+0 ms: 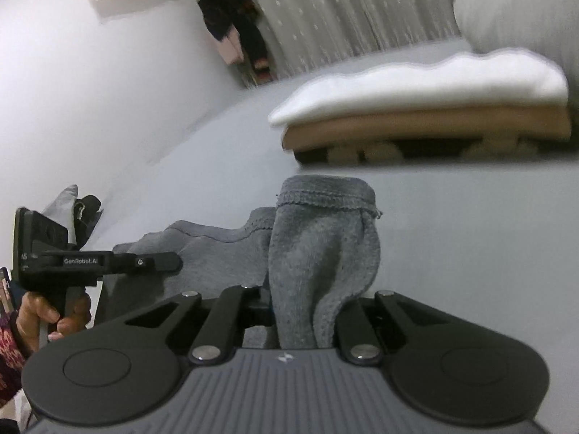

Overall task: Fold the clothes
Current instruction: 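Grasp the folded grey top with both grippers and lift it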

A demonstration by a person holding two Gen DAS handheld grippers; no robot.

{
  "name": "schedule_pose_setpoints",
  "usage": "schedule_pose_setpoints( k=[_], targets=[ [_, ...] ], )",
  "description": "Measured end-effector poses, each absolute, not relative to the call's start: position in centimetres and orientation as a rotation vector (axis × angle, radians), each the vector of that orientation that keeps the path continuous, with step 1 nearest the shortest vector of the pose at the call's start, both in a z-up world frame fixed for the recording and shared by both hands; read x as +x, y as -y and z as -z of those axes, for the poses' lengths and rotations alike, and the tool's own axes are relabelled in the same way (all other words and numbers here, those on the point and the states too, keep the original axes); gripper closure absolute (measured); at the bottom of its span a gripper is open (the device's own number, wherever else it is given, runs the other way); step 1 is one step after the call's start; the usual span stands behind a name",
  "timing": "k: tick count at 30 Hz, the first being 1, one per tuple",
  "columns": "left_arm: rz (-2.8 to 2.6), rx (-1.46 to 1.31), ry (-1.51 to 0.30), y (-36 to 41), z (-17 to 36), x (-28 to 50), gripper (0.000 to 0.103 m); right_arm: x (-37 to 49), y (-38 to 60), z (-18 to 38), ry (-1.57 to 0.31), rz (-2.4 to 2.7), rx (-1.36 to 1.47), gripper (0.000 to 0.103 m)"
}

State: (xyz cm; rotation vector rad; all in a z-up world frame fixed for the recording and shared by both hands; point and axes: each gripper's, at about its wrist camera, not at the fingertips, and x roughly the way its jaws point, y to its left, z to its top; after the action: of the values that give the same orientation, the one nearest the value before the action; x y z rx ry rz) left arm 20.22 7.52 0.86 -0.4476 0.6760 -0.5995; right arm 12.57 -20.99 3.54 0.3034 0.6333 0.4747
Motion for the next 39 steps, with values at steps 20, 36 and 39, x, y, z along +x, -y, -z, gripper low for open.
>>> schedule_pose_setpoints(
  k=[20, 36, 39],
  targets=[
    [0.623, -0.126, -0.278, 3.9, -18.0, 31.5, 0.093, 22.1, 30.2, -17.9, -0.312, -0.245, 0.109, 0.091],
    [0.446, -0.101, -0.344, 9.8, -12.0, 46.5, 0.089, 37.7, 35.5, -12.3, -0.362, -0.114, 0.005, 0.091],
    [0.348, -0.053, -0.358, 10.4, -10.4, 48.4, 0.083, 39.3, 35.5, -10.3, -0.385, -0.014, -0.057, 0.091]
  ],
)
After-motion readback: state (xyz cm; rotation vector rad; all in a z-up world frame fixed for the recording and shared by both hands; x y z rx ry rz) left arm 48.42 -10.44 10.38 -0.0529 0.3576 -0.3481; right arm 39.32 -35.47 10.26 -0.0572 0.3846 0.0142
